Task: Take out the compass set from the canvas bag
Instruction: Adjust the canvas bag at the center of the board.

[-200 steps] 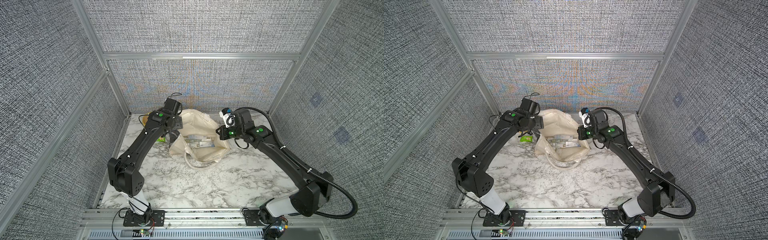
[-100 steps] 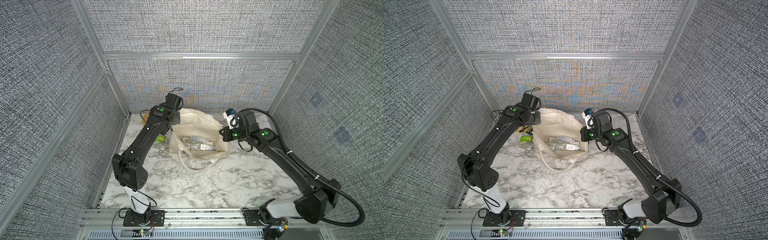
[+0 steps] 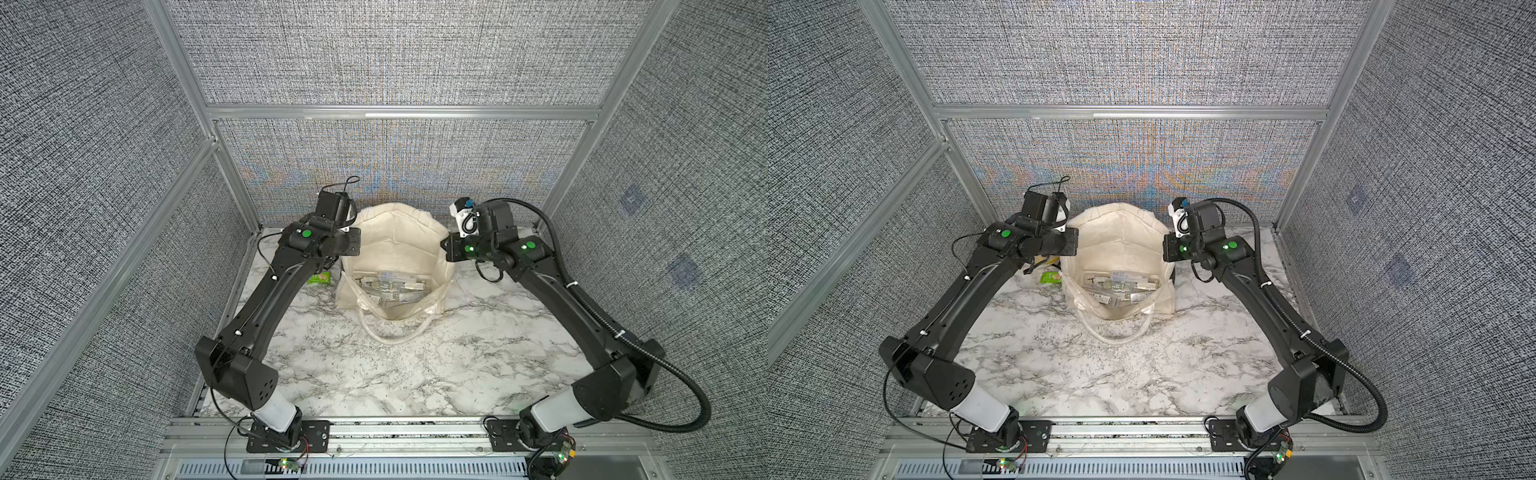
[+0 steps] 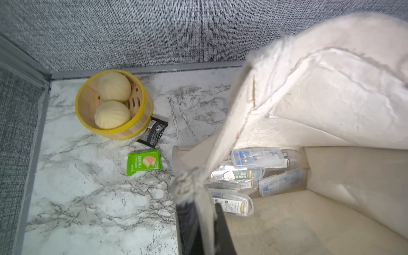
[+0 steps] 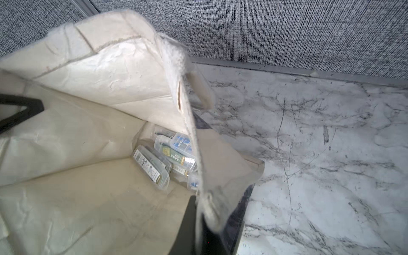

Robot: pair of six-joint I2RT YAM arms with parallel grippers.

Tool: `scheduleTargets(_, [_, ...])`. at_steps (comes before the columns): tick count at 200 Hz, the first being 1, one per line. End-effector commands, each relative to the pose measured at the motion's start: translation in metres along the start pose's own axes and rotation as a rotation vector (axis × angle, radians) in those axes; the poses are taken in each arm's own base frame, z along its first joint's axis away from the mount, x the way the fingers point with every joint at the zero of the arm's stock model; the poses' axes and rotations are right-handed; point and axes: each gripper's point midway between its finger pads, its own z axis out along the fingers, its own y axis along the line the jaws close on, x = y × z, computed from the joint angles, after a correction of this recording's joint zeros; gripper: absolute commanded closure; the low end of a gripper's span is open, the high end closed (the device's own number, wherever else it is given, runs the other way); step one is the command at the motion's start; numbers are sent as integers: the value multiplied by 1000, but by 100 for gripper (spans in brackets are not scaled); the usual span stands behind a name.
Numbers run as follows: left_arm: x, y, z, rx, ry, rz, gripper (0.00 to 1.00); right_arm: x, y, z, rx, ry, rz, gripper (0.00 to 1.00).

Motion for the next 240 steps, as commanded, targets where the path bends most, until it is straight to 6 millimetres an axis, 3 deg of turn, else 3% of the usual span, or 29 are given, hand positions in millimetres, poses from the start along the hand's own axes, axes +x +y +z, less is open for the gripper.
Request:
scheduleTargets(1, [-44, -12, -15, 52, -184, 55, 100, -34, 14, 2, -59, -95, -61, 100])
scheduleTargets(29, [-61, -13, -12, 34, -218, 104, 100, -54, 8, 19, -46, -118, -92, 100])
scheduleTargets(52, [-63, -16, 1, 47, -217, 110, 100, -54, 5, 29, -48, -112, -108, 100])
scheduleTargets(81, [-37, -25, 11, 123, -185, 70, 100, -18, 7, 33, -96, -58, -92, 100])
scheduleTargets(98, [-14, -27, 14, 156, -159, 42, 100, 20, 10, 36, -116, 6, -78, 98])
scheduleTargets(119, [11, -28, 10, 193, -141, 24, 100, 61, 18, 32, -125, 69, -86, 88])
scheduleTargets(141, [29, -30, 5, 221, -131, 16, 100, 74, 21, 7, -108, 87, -127, 70])
scheduleTargets(166, [44, -34, 3, 256, -118, 16, 100, 57, 28, -43, -75, 3, -246, 50])
scheduleTargets(183, [50, -37, -1, 281, -113, 25, 100, 49, 43, -73, -87, -76, -352, 44])
scheduleTargets(201, [54, -41, -6, 307, -111, 36, 100, 54, 74, -85, -142, -142, -484, 43])
scheduleTargets(218, [61, -42, -8, 320, -101, 43, 100, 75, 105, -67, -204, -147, -597, 43])
scheduleTargets(240, [74, -42, -6, 326, -75, 47, 100, 104, 119, -9, -161, -25, -681, 47])
